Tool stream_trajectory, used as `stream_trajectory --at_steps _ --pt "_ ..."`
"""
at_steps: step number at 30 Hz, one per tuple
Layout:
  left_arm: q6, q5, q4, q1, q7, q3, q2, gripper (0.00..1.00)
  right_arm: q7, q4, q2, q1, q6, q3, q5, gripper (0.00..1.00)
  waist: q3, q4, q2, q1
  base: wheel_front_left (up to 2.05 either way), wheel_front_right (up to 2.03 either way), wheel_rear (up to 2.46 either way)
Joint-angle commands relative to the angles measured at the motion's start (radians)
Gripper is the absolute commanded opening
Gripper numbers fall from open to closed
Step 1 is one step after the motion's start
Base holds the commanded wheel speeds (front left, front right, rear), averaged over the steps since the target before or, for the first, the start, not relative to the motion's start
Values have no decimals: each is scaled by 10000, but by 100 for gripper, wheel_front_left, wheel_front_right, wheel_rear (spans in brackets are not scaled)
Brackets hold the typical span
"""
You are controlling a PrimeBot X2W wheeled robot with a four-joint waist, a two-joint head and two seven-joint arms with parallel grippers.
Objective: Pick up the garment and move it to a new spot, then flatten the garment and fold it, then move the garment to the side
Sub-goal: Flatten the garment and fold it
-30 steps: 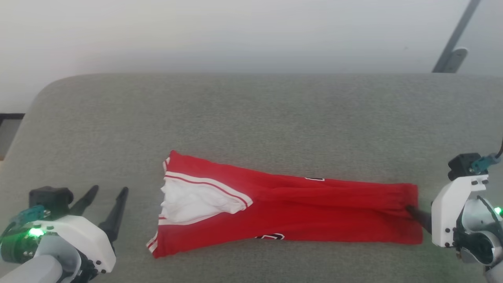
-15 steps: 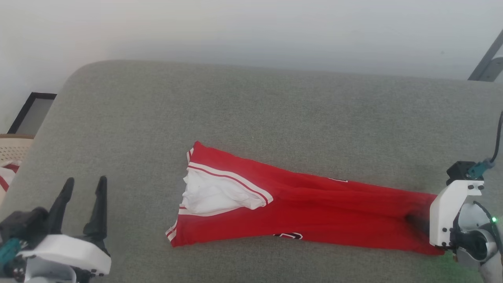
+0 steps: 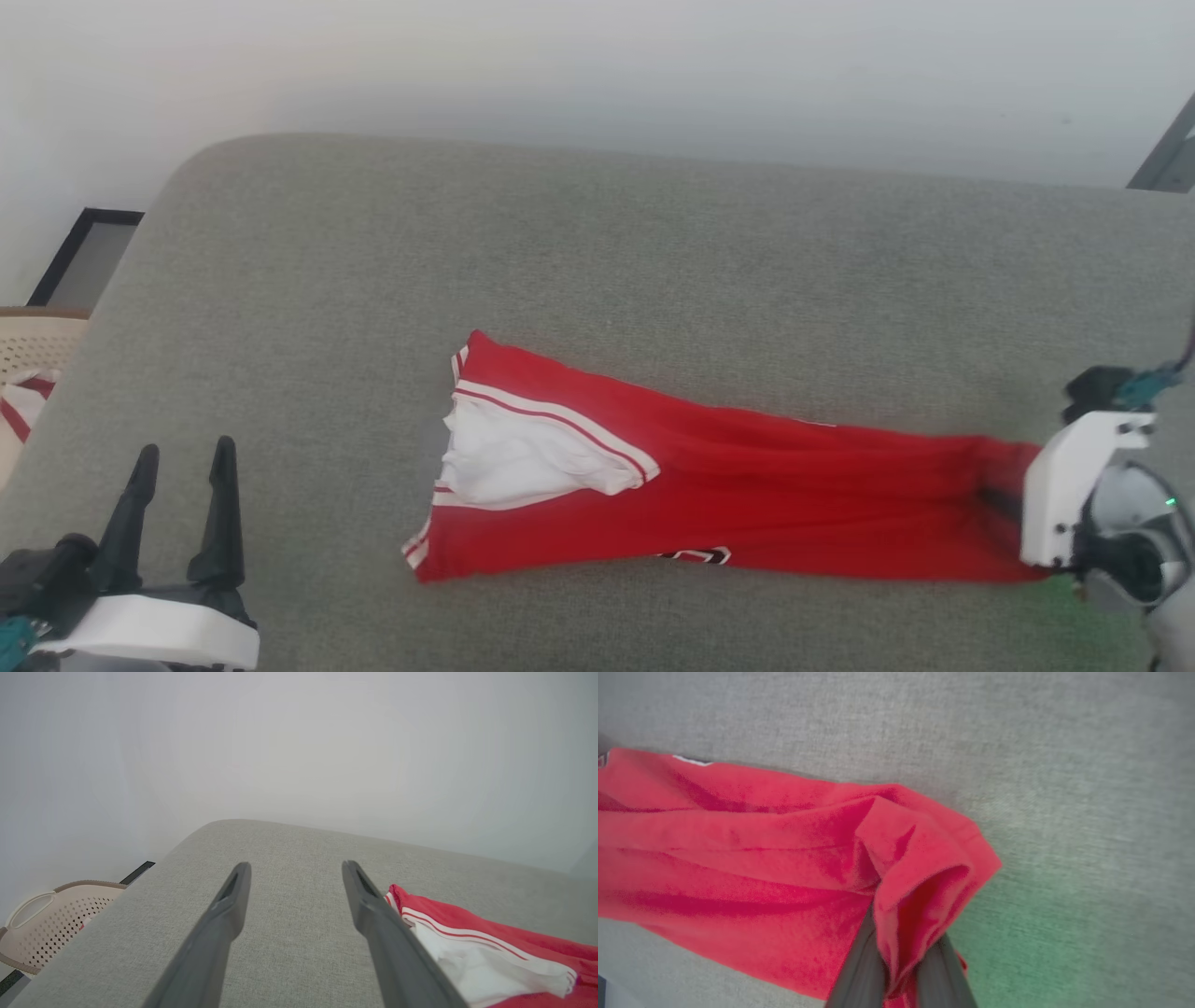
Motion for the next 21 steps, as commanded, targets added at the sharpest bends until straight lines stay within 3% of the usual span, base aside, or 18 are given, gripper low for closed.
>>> stream_trajectory --at_steps 1,9,15,21 --pt "-117 157 65 101 -40 144 -99 100 -158 97 -163 -93 -26 -20 82 0 3 -36 -1 -1 0 0 0" --pt "-551 719 214 -47 -41 959 -744 100 -758 768 -1025 -455 -24 -485 93 0 4 -359 -1 -1 0 0 0" --pt "-619 876 157 -120 -41 1019 -831 100 -1346 1851 -1773 -823 -23 -981 -414 0 48 -680 -1 -1 0 0 0" --pt "-624 705 61 -56 -41 902 -690 100 -1500 2078 -1747 -1054 -23 -841 -700 0 21 -897 -1 -1 0 0 0"
